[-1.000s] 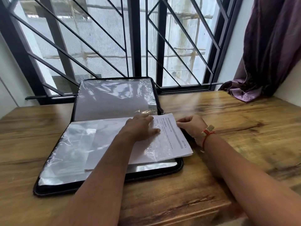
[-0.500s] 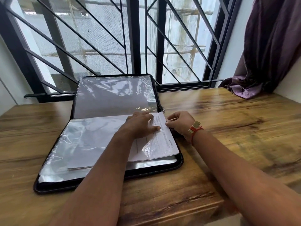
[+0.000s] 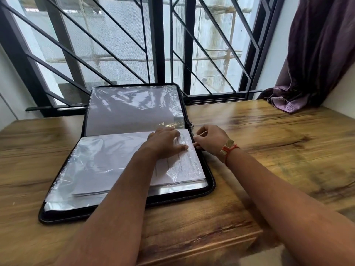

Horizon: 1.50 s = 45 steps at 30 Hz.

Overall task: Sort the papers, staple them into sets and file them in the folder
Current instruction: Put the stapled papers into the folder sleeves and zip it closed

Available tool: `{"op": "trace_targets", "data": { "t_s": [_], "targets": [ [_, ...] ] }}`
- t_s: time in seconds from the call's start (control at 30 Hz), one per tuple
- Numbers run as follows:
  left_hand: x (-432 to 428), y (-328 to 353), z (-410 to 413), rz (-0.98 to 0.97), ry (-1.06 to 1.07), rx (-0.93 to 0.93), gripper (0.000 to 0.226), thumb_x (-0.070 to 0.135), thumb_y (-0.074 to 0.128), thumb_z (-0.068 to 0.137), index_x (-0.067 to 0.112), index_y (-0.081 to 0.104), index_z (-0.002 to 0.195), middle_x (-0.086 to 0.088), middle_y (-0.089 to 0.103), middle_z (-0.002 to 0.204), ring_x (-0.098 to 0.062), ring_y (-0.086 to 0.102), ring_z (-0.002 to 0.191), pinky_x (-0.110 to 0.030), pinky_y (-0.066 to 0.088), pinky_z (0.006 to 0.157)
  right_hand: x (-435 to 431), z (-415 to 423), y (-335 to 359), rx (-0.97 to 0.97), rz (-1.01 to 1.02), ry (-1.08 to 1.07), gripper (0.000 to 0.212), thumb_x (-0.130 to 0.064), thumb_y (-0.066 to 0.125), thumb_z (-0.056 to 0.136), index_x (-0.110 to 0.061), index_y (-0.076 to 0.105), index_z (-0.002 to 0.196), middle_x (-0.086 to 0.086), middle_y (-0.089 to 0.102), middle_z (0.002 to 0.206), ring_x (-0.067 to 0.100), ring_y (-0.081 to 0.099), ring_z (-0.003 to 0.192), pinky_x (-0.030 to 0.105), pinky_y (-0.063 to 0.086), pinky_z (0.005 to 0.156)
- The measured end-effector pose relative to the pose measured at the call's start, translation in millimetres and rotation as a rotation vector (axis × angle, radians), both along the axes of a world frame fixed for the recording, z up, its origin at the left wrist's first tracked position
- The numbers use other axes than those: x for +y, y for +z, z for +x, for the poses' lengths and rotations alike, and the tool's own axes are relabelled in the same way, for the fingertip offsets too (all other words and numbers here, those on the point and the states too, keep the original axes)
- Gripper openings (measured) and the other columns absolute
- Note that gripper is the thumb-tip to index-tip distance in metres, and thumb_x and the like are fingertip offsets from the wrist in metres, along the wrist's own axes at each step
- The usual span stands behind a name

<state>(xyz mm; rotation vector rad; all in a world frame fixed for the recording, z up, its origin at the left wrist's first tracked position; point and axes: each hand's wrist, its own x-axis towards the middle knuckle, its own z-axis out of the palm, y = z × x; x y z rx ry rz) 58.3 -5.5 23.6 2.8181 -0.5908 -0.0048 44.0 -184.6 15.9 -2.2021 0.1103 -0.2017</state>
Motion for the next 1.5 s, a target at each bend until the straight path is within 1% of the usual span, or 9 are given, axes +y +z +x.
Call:
{"op": "trace_targets", "data": {
  "t_s": [0.33, 0.6, 0.73, 0.83, 1.0, 1.1, 1.27, 1.4, 1.5],
  "targets": [
    [0, -2, 2, -0.004, 0.008, 0.0, 0.065, 0.06, 0.06, 0.091, 0.023, 0.051, 0.143, 0.001, 0.038, 0.157, -0.026, 0.028, 0.145, -0.043, 0.029, 0.112, 13, -2, 15, 0.125, 0.183, 0.022, 0.02, 0.0, 0.046, 0.097, -0.016, 0.046, 0.086, 0.018, 0.063, 0.097, 0.024, 0.073, 0.076, 0.04, 0.063, 0.072],
    [2, -4, 5, -0.022, 0.0, 0.0, 0.063, 0.061, 0.06, 0.09, 0.022, 0.053, 0.14, 0.0, 0.042, 0.154, -0.027, 0.03, 0.143, -0.045, 0.033, 0.112, 14, -6, 33, 0.29, 0.28, 0.03, 0.017, 0.002, 0.041, 0.098, -0.006, 0.049, 0.086, 0.012, 0.06, 0.083, 0.017, 0.067, 0.064, 0.02, 0.054, 0.044],
    [3, -5, 6, -0.019, 0.009, 0.014, 0.061, 0.062, 0.058, 0.091, 0.024, 0.055, 0.138, -0.002, 0.033, 0.161, -0.028, 0.025, 0.147, -0.048, 0.03, 0.115, 20, -1, 30, 0.292, 0.255, 0.029, 0.01, 0.002, 0.039, 0.099, -0.001, 0.047, 0.104, 0.013, 0.058, 0.08, 0.018, 0.066, 0.065, 0.025, 0.057, 0.049],
    [3, -6, 7, -0.011, 0.007, 0.013, 0.06, 0.063, 0.056, 0.091, 0.025, 0.056, 0.138, -0.001, 0.033, 0.161, -0.028, 0.026, 0.147, -0.049, 0.031, 0.115, 24, 2, 28, 0.272, 0.252, 0.049, 0.025, 0.002, 0.041, 0.097, 0.001, 0.043, 0.121, 0.018, 0.059, 0.09, 0.022, 0.068, 0.068, 0.029, 0.06, 0.052],
    [3, -7, 9, -0.014, -0.001, 0.018, 0.06, 0.064, 0.054, 0.092, 0.025, 0.058, 0.136, -0.003, 0.034, 0.16, -0.029, 0.026, 0.147, -0.051, 0.032, 0.115, 20, 0, 31, 0.303, 0.252, 0.123, 0.014, 0.004, 0.047, 0.095, -0.005, 0.053, 0.086, 0.012, 0.06, 0.084, 0.02, 0.065, 0.068, 0.033, 0.061, 0.068],
    [3, -7, 9, -0.023, 0.004, 0.016, 0.059, 0.062, 0.055, 0.092, 0.024, 0.058, 0.137, -0.004, 0.035, 0.16, -0.029, 0.026, 0.147, -0.05, 0.032, 0.115, 20, -4, 31, 0.348, 0.425, 0.133, 0.01, 0.007, 0.044, 0.097, 0.001, 0.05, 0.103, 0.017, 0.059, 0.087, 0.021, 0.067, 0.069, 0.029, 0.06, 0.057],
    [3, -6, 10, -0.023, 0.01, 0.018, 0.056, 0.059, 0.053, 0.095, 0.025, 0.056, 0.139, -0.001, 0.033, 0.161, -0.028, 0.026, 0.147, -0.049, 0.03, 0.116, 23, -8, 30, 0.351, 0.529, 0.155, 0.014, 0.008, 0.047, 0.096, -0.003, 0.049, 0.105, 0.019, 0.058, 0.094, 0.026, 0.068, 0.08, 0.035, 0.06, 0.07],
    [4, -7, 12, -0.023, 0.009, 0.023, 0.052, 0.056, 0.05, 0.098, 0.027, 0.054, 0.141, 0.001, 0.033, 0.161, -0.026, 0.025, 0.148, -0.048, 0.029, 0.117, 25, -8, 27, 0.345, 0.618, 0.186, 0.036, 0.011, 0.044, 0.095, -0.002, 0.042, 0.128, 0.02, 0.056, 0.099, 0.027, 0.066, 0.082, 0.041, 0.06, 0.074],
    [4, -7, 13, -0.045, 0.006, 0.044, 0.049, 0.056, 0.042, 0.101, 0.028, 0.056, 0.139, 0.0, 0.034, 0.161, -0.026, 0.024, 0.148, -0.05, 0.027, 0.117, 25, -9, 25, 0.321, 0.59, 0.168, 0.033, 0.009, 0.041, 0.096, -0.003, 0.043, 0.126, 0.02, 0.057, 0.103, 0.03, 0.068, 0.083, 0.038, 0.061, 0.074]
  ]
}}
